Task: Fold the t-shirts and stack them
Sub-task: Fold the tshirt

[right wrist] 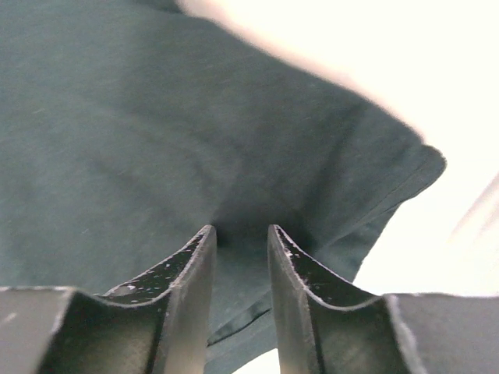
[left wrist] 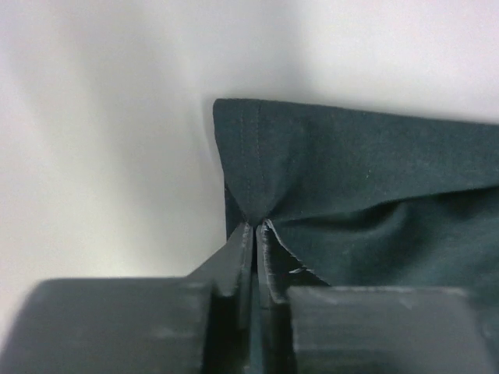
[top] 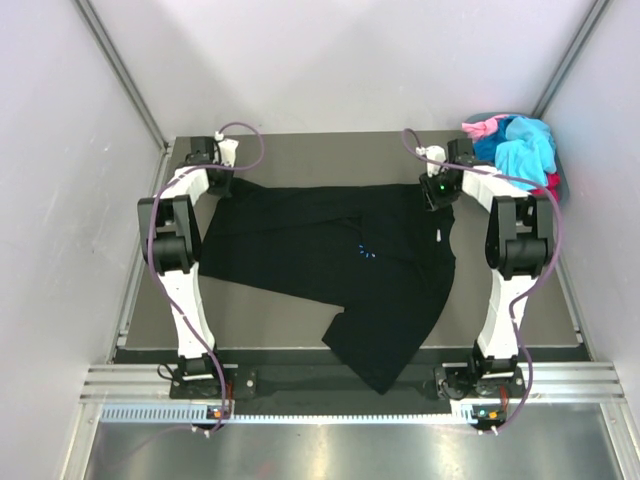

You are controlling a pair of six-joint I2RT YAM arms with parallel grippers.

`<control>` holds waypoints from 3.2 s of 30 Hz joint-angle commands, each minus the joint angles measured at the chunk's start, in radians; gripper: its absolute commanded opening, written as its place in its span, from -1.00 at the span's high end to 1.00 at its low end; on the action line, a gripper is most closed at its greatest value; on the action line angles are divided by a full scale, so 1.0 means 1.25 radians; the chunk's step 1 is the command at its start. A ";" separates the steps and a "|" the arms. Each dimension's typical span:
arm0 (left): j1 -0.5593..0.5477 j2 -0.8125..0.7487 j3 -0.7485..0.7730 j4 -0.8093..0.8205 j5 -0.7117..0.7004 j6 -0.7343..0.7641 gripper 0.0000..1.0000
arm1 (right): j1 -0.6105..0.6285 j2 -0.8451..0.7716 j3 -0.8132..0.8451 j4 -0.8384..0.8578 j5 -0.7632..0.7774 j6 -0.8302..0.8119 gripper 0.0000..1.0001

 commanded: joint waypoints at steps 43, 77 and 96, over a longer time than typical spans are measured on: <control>0.018 0.144 0.184 0.045 0.005 -0.128 1.00 | -0.077 0.338 0.560 -0.083 0.006 0.115 1.00; -0.006 0.006 0.145 0.137 -0.157 -0.139 0.30 | -0.061 0.169 0.443 0.311 0.229 0.066 0.05; -0.050 -0.408 -0.296 -0.144 0.091 0.050 0.25 | -0.069 -0.636 -0.402 -0.059 -0.295 -0.265 0.08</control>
